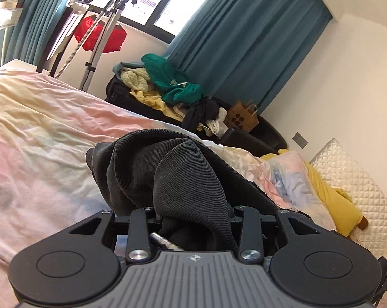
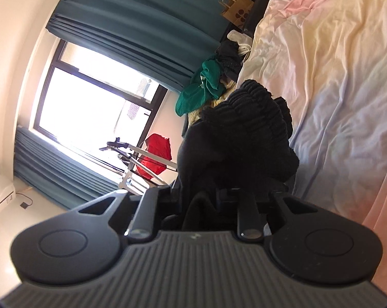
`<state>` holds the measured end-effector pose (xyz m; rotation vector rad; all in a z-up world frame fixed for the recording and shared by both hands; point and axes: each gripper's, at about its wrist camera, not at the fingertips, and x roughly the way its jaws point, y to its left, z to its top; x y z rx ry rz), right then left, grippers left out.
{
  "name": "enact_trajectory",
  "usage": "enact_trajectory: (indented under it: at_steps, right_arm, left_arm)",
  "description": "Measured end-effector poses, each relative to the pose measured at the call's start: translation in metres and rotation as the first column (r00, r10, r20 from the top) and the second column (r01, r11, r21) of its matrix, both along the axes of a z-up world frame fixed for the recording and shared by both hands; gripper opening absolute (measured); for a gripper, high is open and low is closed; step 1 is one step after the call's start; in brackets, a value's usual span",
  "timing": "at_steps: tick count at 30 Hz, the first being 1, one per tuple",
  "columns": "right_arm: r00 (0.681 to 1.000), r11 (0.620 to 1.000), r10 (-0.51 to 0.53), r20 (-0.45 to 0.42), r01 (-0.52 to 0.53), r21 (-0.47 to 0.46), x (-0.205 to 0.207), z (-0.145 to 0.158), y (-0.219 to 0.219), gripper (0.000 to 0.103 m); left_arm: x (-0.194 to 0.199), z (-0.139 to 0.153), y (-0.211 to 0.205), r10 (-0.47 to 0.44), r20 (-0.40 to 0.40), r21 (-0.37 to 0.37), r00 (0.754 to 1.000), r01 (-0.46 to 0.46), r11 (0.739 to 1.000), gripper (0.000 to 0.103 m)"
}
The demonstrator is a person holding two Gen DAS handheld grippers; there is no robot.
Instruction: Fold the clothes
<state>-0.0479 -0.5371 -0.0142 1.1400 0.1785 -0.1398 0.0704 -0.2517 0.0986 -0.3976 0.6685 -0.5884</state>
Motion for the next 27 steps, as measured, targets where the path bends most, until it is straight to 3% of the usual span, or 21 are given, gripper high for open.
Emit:
enact_trajectory:
  at_steps: [5,7,10,13,16,19,23,27]
  right_arm:
    - [0.993,0.992,-0.109,0.045,0.111,-0.059,0.016,0.021,-0.078,0.025]
    - [0.985,0.982,-0.154,0.078,0.161,-0.097,0.025,0.024,-0.106,0.025]
    - [0.976,0.967,-0.188,0.113,0.204,-0.150,0.047,0.012,-0.143,0.025]
    - [0.978,0.963,-0.193,0.083,0.204,-0.173,0.063,-0.018,-0.166,0.025]
    - [0.984,0.975,-0.175,-0.020,0.171,-0.141,0.065,-0.067,-0.165,0.025]
    - [0.979,0.979,-0.156,-0.130,0.137,-0.148,0.059,-0.114,-0.144,0.025]
    - [0.978,0.985,-0.158,-0.132,0.146,-0.096,0.040,-0.157,-0.125,0.028]
    - [0.977,0.986,-0.163,-0.139,0.165,0.007,0.030,-0.169,-0.129,0.040]
  left_arm:
    - [0.059,-0.018,-0.101,-0.069,-0.046,-0.085,0.997,0.065,0.994,0.037]
    - [0.077,-0.030,-0.137,-0.089,-0.018,-0.106,0.996,0.087,0.991,0.038]
    - [0.097,-0.057,-0.181,-0.098,0.043,-0.099,0.994,0.102,0.990,0.038]
    - [0.118,-0.090,-0.208,-0.103,0.059,-0.004,0.993,0.104,0.995,0.039]
    - [0.135,-0.129,-0.213,-0.110,-0.016,0.112,0.994,0.111,0.987,0.039]
    - [0.140,-0.167,-0.199,-0.118,-0.087,0.179,0.989,0.133,0.975,0.042]
    - [0.126,-0.181,-0.186,-0.137,-0.055,0.225,0.989,0.146,0.963,0.050]
    - [0.105,-0.181,-0.178,-0.124,-0.019,0.271,0.992,0.124,0.955,0.058]
